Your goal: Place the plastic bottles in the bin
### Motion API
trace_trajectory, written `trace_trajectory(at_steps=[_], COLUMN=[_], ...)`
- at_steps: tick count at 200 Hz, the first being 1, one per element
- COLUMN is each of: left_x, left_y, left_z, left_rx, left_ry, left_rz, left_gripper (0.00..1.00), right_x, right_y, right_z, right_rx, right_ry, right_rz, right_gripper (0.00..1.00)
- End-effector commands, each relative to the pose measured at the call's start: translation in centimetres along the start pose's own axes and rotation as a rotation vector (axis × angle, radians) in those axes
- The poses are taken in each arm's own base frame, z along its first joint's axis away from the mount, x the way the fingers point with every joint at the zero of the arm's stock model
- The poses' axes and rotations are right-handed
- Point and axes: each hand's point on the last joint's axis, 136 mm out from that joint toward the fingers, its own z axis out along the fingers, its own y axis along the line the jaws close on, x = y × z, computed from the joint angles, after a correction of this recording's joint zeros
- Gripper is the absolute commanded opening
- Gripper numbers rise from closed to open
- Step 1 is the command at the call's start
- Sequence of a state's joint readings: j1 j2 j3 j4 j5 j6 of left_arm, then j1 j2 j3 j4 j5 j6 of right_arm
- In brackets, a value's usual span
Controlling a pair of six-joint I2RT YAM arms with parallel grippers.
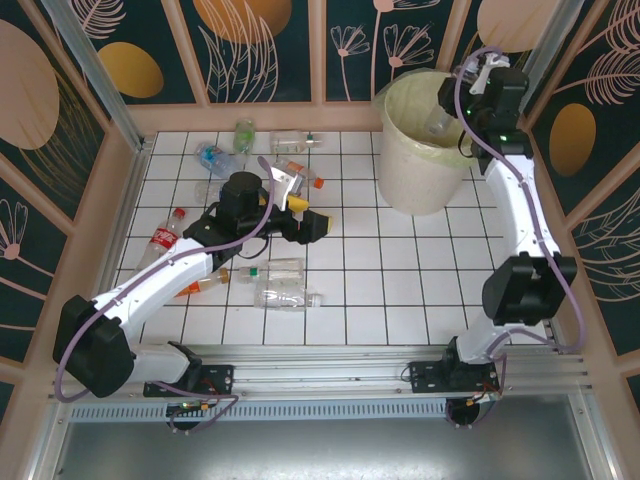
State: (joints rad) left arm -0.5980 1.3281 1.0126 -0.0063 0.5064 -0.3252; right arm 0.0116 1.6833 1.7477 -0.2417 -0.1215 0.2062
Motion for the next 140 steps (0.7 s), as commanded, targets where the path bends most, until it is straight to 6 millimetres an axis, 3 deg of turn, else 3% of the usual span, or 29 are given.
trace_trajectory(at_steps=[1,58,93,115,140], left_x=[-0.2,-0.1,0.4,1.0,2.3], left_y=[-0.3,0.0,0.9,2.1,5.1], left_z=[-0.4,-0.4,-0.3,-0.7,-2.3], left_rx=[-0.007,-0.024,-0.071,-0.149,-0.352], left_ry=[-0.007,-0.008,0.016,0.063,0.116], left_rz=[0.024,0.008,0.002,-0.019,-0.044], left_gripper=[0.99,0.99,0.99,0.99,0.99], right_x=[0.5,4.1,6.7,8.3,9.2], right_y=[-1.6,-6.5,-8.1,-8.8,-9.5], right_z=[0.7,2.5,3.2,3.4,3.7], right_rx=[0.084,0.292,0.351,0.375,0.399], right_ry=[0.065,0.177,0.261,0.296,0.314], right_rz=[-0.028,0.011,0.016,0.025,0.028], right_gripper=[0.47,0.46,0.47,0.47,0.48])
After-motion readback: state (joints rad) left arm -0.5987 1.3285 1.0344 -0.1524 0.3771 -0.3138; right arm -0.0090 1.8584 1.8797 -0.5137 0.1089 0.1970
